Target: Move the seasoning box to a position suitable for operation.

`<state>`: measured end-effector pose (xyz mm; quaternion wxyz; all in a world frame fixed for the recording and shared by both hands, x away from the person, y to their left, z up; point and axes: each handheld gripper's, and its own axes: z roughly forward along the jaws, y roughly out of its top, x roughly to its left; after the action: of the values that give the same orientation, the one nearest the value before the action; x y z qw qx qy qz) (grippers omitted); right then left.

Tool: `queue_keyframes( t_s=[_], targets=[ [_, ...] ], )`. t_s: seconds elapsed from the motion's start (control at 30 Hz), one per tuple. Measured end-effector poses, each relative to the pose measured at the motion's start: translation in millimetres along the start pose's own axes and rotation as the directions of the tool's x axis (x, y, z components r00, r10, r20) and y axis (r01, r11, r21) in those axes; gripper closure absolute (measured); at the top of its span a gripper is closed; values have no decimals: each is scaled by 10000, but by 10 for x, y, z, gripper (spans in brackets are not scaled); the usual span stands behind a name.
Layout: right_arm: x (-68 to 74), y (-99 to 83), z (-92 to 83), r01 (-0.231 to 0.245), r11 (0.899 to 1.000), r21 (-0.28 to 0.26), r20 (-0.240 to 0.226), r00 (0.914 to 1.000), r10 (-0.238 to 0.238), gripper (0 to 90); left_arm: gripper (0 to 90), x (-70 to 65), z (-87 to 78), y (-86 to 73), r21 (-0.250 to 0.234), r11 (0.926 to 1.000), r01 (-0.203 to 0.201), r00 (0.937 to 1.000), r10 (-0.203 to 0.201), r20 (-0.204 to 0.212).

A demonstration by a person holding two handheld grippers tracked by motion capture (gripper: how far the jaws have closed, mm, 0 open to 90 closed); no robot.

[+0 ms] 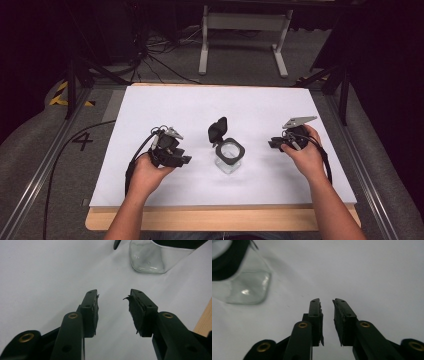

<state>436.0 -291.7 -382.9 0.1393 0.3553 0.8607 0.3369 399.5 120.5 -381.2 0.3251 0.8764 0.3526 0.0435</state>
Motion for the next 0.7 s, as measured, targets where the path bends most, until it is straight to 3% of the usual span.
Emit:
queue_keyframes(
  t_s=[0.03, 0.1, 0.23, 0.3, 0.5, 0.7],
  targets=[
    [69, 34, 10, 94, 9999, -60, -504, 9987, -97, 845, 603, 0, -11, 3, 14, 10000, 9, 10000, -10, 49],
    [139, 40, 26, 435, 9991, -17, -744, 9963, -435, 894, 615, 2, -40, 12, -30, 10000, 36, 10000, -36, 68],
    [201, 50, 37, 835, 9964, -132, -1109, 9902, -844, 900, 636, 9, -66, 22, -42, 10000, 84, 9999, -83, 95],
    [245, 80, 58, 993, 9945, -320, -1650, 9809, -1032, 900, 639, 8, -87, 26, 24, 10000, 50, 9999, -50, 117],
    [314, 123, 85, 1204, 9924, -262, -1815, 9757, -1231, 900, 629, -10, -128, 20, -191, 9998, 78, 9999, -77, 88],
    [339, 146, 114, 1268, 9910, -433, -1922, 9723, -1328, 900, 609, -14, -152, 20, -110, 9999, 34, 9999, -32, 145]
  ],
)
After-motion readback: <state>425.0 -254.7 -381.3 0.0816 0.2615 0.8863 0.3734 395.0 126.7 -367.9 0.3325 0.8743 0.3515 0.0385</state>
